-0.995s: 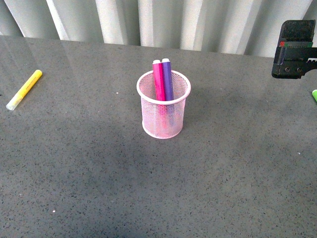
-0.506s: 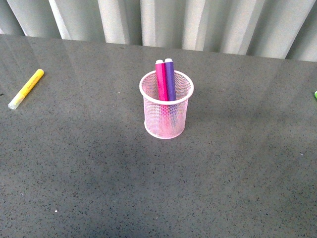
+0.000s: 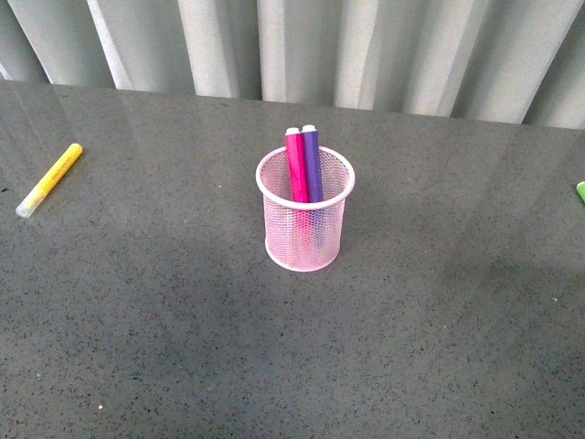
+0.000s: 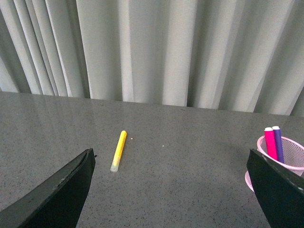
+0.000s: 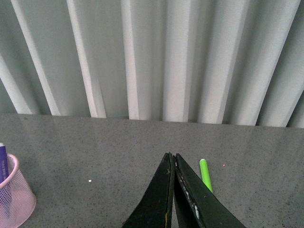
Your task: Insert purple and pink pens into pink cup
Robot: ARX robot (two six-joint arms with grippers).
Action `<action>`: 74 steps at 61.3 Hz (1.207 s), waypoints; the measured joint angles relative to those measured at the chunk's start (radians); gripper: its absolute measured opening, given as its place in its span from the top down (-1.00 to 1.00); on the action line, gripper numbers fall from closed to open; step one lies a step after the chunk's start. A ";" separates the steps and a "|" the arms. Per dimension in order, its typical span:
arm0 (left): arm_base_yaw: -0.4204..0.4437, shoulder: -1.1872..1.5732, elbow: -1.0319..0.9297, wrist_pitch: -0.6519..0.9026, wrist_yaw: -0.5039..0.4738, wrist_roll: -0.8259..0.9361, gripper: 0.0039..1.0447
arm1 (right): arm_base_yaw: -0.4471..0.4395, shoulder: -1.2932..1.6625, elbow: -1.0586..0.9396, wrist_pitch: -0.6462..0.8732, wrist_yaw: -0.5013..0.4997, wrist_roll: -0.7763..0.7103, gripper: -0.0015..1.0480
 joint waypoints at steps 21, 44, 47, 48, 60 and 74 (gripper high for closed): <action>0.000 0.000 0.000 0.000 0.000 0.000 -0.88 | 0.000 -0.262 -0.009 -0.228 -0.003 0.000 0.94; 0.000 0.000 0.000 0.000 0.000 0.000 -0.88 | 0.000 -0.473 -0.010 -0.425 -0.003 0.000 0.94; 0.000 0.000 0.000 0.000 0.000 0.000 -0.88 | 0.000 -0.494 -0.010 -0.447 -0.003 0.000 0.94; 0.000 0.000 0.000 0.000 0.000 0.000 -0.88 | 0.000 -0.503 -0.010 -0.456 -0.003 0.000 0.94; 0.000 0.000 0.000 0.000 0.000 0.000 -0.88 | 0.000 -0.578 -0.011 -0.528 -0.003 0.000 0.94; 0.000 0.000 0.000 0.000 0.000 0.000 -0.88 | 0.000 -0.645 -0.011 -0.595 -0.003 0.000 0.94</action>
